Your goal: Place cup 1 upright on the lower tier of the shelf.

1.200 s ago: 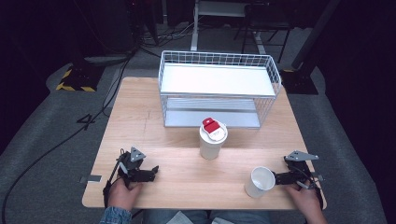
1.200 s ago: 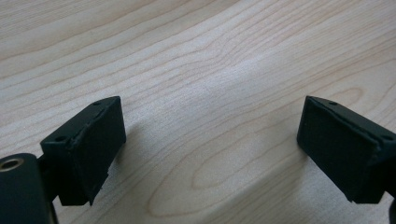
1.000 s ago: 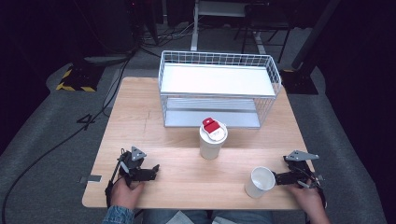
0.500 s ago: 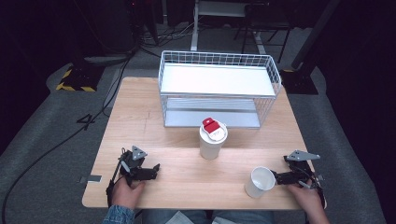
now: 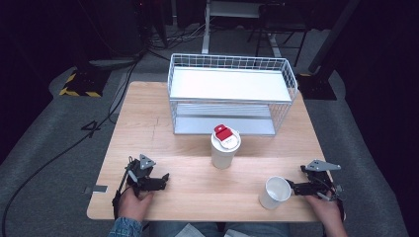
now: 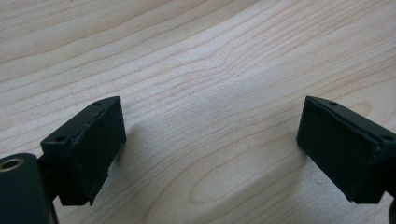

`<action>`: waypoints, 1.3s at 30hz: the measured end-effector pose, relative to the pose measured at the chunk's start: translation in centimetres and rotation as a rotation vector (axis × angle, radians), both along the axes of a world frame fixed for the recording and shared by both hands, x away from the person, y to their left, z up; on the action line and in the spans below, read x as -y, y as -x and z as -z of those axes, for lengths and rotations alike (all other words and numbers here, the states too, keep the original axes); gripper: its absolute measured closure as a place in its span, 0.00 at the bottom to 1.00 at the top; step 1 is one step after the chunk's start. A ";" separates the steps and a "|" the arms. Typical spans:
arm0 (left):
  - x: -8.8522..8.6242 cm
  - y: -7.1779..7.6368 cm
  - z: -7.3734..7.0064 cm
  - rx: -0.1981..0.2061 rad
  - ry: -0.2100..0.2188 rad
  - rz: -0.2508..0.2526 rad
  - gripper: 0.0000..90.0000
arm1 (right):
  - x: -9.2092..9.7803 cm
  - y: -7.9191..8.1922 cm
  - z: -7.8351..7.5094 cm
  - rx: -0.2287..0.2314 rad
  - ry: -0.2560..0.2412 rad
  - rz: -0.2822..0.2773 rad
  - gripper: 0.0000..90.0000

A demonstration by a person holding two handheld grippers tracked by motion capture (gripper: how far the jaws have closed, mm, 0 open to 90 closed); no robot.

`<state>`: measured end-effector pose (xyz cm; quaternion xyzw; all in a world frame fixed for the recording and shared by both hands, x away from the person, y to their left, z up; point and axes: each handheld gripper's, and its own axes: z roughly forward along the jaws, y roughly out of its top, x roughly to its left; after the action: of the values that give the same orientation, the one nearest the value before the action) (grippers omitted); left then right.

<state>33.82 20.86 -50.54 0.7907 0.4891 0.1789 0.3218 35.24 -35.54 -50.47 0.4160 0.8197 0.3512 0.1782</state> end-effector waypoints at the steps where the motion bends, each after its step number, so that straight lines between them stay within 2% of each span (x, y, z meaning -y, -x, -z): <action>1: 0.0 0.0 0.0 0.000 0.000 0.000 0.10 | 0.0 0.0 0.0 0.000 0.000 0.000 0.09; 10: 0.0 0.0 0.0 0.000 0.000 0.000 0.10 | 1.0 1.7 -1.8 0.005 -0.033 -0.017 0.12; 17: 0.0 0.0 0.0 0.000 0.000 0.000 0.10 | 1.0 2.8 -2.9 0.017 -0.034 -0.036 0.13; 18: 0.0 0.0 0.0 0.000 0.000 0.000 0.10 | 1.2 3.2 -3.2 0.013 -0.053 -0.041 0.13; 22: 0.0 0.0 0.0 0.000 -0.001 0.000 0.10 | 1.4 4.0 -3.8 0.022 -0.067 -0.056 0.13; 29: 0.0 0.0 0.0 0.000 0.000 -0.004 0.10 | 1.4 5.0 -4.4 0.027 -0.071 -0.069 0.13; 32: 0.0 0.0 0.0 0.000 0.000 -0.004 0.10 | 1.4 5.6 -4.7 0.025 -0.076 -0.088 0.14; 34: 0.0 0.0 0.0 0.000 0.000 -0.004 0.10 | 1.2 6.2 -5.1 0.023 -0.098 -0.109 0.14; 39: 0.0 0.0 0.0 0.000 0.000 -0.004 0.10 | 0.9 6.9 -5.4 0.014 -0.100 -0.130 0.14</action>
<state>33.79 20.82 -50.54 0.7899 0.4905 0.1797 0.3213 28.32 -36.39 -45.08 0.3676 0.8252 0.4054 0.1399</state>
